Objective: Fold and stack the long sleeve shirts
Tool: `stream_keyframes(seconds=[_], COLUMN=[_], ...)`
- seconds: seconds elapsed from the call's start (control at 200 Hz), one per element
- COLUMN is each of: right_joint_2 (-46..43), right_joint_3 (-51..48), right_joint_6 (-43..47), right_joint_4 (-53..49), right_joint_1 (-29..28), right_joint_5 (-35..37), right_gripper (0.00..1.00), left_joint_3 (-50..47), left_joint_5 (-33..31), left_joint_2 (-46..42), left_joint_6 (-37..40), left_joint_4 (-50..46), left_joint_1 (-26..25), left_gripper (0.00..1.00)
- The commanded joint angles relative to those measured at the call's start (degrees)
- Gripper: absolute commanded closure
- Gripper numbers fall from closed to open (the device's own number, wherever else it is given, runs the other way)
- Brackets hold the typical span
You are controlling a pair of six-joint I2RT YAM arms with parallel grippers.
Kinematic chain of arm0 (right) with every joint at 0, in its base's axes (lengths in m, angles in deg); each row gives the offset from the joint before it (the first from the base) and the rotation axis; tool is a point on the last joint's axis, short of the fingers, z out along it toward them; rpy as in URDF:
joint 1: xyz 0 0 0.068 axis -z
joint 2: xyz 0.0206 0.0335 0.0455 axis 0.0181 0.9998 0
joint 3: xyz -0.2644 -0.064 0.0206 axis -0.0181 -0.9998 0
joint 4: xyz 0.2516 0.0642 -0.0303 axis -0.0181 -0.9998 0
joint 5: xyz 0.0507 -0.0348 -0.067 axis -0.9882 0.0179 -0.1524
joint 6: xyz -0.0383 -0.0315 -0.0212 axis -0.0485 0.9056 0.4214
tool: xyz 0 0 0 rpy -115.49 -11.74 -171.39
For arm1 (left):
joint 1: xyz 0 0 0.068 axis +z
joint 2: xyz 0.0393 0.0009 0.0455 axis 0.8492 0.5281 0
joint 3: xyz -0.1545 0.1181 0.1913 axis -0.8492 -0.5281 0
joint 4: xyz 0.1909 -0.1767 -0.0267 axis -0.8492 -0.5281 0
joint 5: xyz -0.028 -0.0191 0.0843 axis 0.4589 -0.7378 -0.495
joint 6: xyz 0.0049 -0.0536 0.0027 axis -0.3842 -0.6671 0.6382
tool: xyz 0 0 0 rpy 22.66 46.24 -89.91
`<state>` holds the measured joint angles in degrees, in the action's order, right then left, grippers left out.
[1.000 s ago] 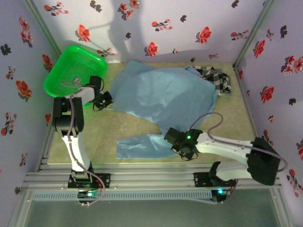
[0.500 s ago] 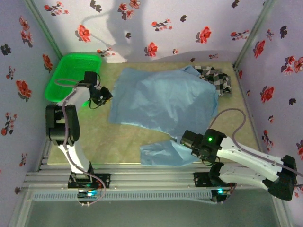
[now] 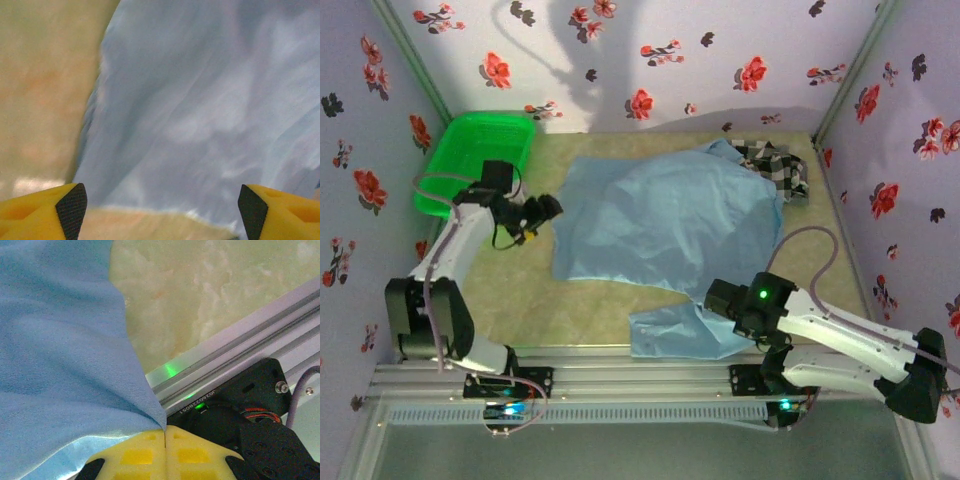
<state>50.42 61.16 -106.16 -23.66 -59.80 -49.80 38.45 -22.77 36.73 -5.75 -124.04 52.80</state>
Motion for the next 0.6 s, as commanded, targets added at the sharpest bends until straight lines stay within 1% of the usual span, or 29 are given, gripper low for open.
stream_keyframes(seconds=[0.0, 0.08, 0.13, 0.32, 0.47, 0.595], right_joint_2=[-0.27, 0.25, 0.47, 1.13, 1.17, 1.24], right_joint_3=[-1.87, -2.26, -2.17, -1.96, -0.99, -0.02], right_joint_6=[-0.05, 0.23, 0.56, 1.21, 1.35, 1.52], right_joint_4=[1.49, 2.59, 3.34, 4.85, 4.65, 4.6], right_joint_1=[0.37, 0.4, 0.4, 0.4, 0.36, 0.4], right_joint_5=[-0.06, 0.16, 0.25, -0.11, -0.01, 0.54], right_gripper=[0.92, 0.92, 0.92, 0.93, 0.93, 0.92], left_joint_3=[-7.7, -11.35, -12.79, -14.43, -15.17, -16.75], left_joint_5=[-1.69, -0.46, 0.45, 3.41, 3.07, 3.23], left_joint_2=[-2.33, -2.27, -1.99, 1.47, 3.53, 5.91], left_joint_6=[4.9, 4.2, 3.12, 0.27, -0.2, -0.33], left_joint_4=[-7.95, -5.86, -4.2, 0.43, 1.07, 2.64], left_joint_1=[-0.56, -0.73, -0.74, -0.78, -0.86, -0.92], left_gripper=[0.17, 0.2, 0.23, 0.36, 0.42, 0.44])
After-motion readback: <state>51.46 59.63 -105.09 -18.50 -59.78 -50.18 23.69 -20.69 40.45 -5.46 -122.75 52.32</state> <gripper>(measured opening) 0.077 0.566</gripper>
